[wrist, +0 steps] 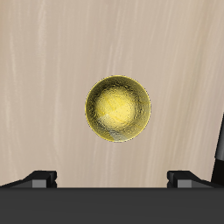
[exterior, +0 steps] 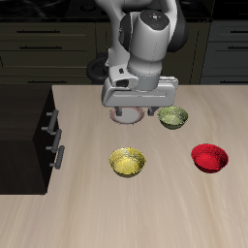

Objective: Place the yellow bowl on top of the wooden cabinet

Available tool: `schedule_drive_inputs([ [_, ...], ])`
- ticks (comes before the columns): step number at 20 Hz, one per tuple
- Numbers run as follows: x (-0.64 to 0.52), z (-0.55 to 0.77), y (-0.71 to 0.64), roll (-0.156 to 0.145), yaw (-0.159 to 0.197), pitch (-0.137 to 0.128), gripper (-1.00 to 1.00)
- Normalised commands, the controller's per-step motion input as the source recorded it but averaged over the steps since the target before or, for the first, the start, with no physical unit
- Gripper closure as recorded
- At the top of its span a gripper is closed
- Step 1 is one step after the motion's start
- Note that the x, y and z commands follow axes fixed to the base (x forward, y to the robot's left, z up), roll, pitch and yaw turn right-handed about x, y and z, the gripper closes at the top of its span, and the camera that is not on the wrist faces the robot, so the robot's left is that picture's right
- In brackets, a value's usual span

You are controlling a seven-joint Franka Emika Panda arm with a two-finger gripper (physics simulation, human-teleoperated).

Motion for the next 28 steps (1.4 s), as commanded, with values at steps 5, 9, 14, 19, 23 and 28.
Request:
schedule_drive_inputs([
  [5, 0.03, -0.13, 0.02, 0.012, -0.008, 0.004, -1.00],
  [9, 0.03, -0.30, -0.06, -0.012, 0.012, 0.025, -1.00],
  [14, 0.02, -0.19, -0.06, 0.003, -0.012, 0.017, -1.00],
  [19, 0.01, -0.30, -0.06, -0.004, 0.011, 0.020, -1.00],
  [23, 0.02, -0.19, -0.01, -0.017, 0.030, 0.031, -1.00],
  [28, 0.03, -0.15, 0.04, 0.005, 0.040, 0.010, -1.00],
])
